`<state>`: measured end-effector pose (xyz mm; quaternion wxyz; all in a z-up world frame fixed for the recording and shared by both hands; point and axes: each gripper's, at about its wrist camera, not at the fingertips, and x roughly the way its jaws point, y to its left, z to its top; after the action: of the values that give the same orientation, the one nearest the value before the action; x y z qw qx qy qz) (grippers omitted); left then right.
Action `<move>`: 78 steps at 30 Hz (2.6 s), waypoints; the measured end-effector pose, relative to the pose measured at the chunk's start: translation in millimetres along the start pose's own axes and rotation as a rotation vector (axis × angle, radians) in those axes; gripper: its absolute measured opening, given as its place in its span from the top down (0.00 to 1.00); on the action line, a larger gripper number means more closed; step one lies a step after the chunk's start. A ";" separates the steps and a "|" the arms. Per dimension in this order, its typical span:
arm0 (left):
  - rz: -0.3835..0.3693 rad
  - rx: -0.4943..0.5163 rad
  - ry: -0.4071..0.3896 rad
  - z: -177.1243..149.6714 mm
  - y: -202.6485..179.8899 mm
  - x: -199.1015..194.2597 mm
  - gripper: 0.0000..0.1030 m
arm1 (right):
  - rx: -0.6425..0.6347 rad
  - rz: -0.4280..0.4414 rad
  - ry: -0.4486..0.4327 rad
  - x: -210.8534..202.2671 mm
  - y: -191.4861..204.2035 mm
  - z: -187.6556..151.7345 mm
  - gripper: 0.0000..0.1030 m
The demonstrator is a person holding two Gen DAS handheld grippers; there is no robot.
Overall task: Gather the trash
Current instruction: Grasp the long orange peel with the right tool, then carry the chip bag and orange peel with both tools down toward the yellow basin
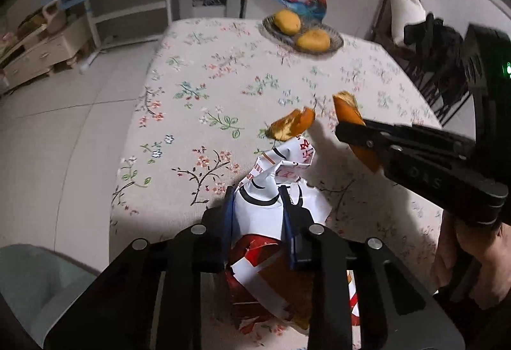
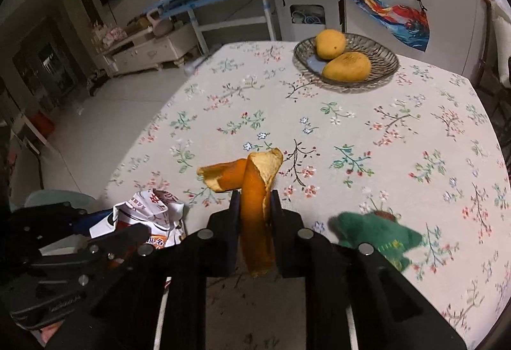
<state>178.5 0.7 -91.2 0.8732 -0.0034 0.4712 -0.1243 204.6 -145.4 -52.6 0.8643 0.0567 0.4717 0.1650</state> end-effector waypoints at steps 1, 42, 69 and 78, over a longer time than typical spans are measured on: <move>0.002 -0.007 -0.022 -2.3 -0.8 -6.2 0.76 | 0.007 0.005 -0.006 -4.8 0.6 -1.9 0.82; 0.026 -0.034 -0.165 -50.2 -22.0 -56.3 0.59 | 0.124 0.040 -0.094 -74.6 2.3 -72.5 0.82; -0.007 -0.055 -0.265 -118.0 -31.5 -122.2 0.59 | 0.181 0.107 -0.134 -118.3 32.2 -141.5 0.82; -0.015 -0.038 -0.252 -151.1 -35.6 -135.1 0.59 | 0.192 0.119 -0.097 -121.0 42.6 -169.3 0.82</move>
<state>-24.5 12.8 -59.7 0.9243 -0.0390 0.3602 -0.1203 -7.1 -156.2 -38.2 0.8655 0.1749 0.4386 0.1670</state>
